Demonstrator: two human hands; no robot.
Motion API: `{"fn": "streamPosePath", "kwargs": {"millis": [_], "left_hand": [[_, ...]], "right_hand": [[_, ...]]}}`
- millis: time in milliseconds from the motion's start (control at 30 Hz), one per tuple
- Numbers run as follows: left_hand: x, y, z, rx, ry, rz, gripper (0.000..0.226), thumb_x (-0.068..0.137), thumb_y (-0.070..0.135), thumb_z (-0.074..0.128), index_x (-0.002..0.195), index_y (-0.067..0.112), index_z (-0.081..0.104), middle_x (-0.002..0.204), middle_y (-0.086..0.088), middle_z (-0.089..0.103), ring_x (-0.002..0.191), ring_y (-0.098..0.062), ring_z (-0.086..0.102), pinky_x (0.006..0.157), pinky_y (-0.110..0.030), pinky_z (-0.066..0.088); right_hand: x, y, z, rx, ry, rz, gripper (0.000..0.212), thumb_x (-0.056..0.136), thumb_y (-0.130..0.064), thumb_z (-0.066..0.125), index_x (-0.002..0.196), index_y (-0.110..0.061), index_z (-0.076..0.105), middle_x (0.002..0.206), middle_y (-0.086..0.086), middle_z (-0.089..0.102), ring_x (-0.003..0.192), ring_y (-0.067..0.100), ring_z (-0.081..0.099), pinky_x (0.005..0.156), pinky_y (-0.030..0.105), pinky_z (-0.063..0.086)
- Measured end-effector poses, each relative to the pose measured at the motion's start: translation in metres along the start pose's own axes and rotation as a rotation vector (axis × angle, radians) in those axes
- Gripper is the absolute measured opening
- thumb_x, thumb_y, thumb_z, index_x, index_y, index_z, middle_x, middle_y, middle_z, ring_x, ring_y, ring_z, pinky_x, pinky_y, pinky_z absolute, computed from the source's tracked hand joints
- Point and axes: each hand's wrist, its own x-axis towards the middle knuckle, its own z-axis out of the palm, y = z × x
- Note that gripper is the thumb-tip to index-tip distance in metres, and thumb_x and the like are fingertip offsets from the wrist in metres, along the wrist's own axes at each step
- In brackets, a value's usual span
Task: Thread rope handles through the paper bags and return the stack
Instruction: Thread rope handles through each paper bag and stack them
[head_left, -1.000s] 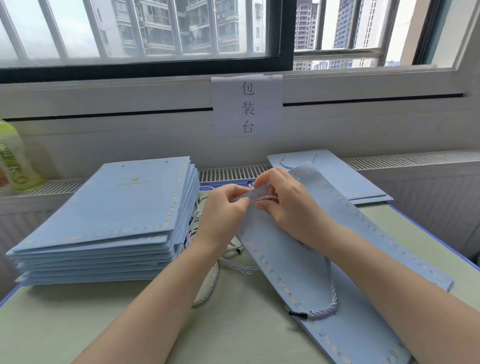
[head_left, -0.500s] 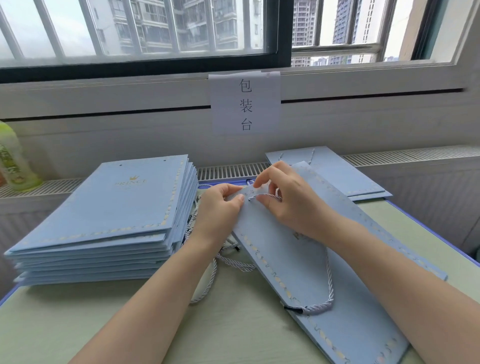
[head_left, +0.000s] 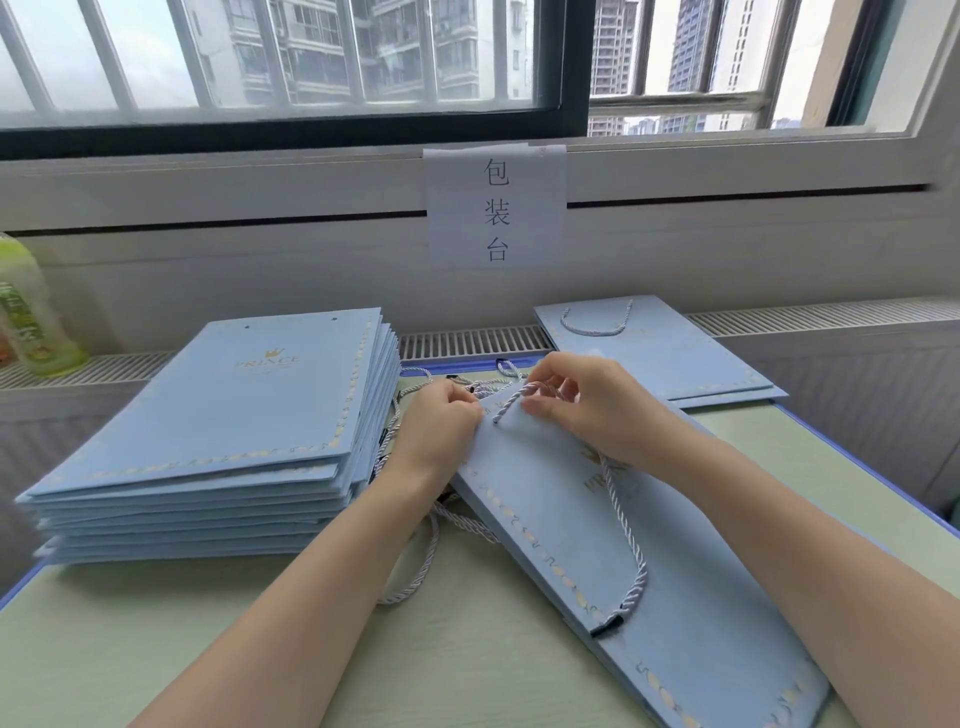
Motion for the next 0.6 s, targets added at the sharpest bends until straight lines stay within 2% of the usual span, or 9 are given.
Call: {"fn": "streamPosePath", "kwargs": {"millis": [33,167,300,467,600], "left_hand": [[-0.001,0.001,0.000,-0.015,-0.002,-0.001,0.018,0.086,0.002,0.050,0.074,0.014,0.052,0.077,-0.002,0.052,0.073,-0.016,0.047,0.061,-0.027,0.035],[-0.004,0.005,-0.001,-0.055,-0.014,0.000,0.011,0.081,0.007,0.052,0.073,0.015,0.052,0.075,-0.003,0.052,0.072,-0.018,0.048,0.062,-0.028,0.037],[-0.004,0.006,-0.002,-0.034,-0.030,0.016,0.014,0.086,0.004,0.050,0.074,0.011,0.052,0.075,-0.003,0.051,0.074,-0.019,0.048,0.069,-0.032,0.038],[-0.002,0.008,-0.003,-0.016,-0.027,0.035,0.011,0.084,0.002,0.049,0.074,0.006,0.047,0.072,-0.007,0.041,0.068,-0.019,0.039,0.063,-0.031,0.031],[-0.002,0.006,-0.003,-0.034,-0.006,0.035,0.021,0.083,0.002,0.050,0.064,0.010,0.044,0.066,-0.006,0.040,0.065,-0.019,0.038,0.062,-0.031,0.029]], "right_hand": [[-0.001,-0.002,0.001,0.036,-0.033,-0.023,0.013,0.083,-0.026,0.070,0.091,-0.018,0.065,0.072,-0.013,0.055,0.063,0.003,0.047,0.063,0.014,0.040],[-0.003,-0.010,0.010,0.072,-0.092,-0.088,0.008,0.082,-0.023,0.071,0.085,-0.023,0.064,0.072,-0.010,0.054,0.065,0.007,0.048,0.064,0.016,0.040],[-0.004,-0.013,0.016,-0.063,-0.046,-0.132,0.010,0.083,-0.025,0.069,0.086,-0.020,0.061,0.071,-0.017,0.049,0.063,0.000,0.045,0.062,0.023,0.037],[-0.006,-0.017,0.019,-0.106,0.002,-0.140,0.015,0.083,-0.029,0.069,0.087,-0.019,0.058,0.069,-0.019,0.046,0.063,-0.003,0.043,0.063,0.026,0.038],[-0.005,-0.017,0.012,-0.037,-0.063,-0.107,0.016,0.083,-0.026,0.071,0.088,-0.015,0.059,0.072,-0.013,0.053,0.064,-0.001,0.049,0.064,0.016,0.038]]}}
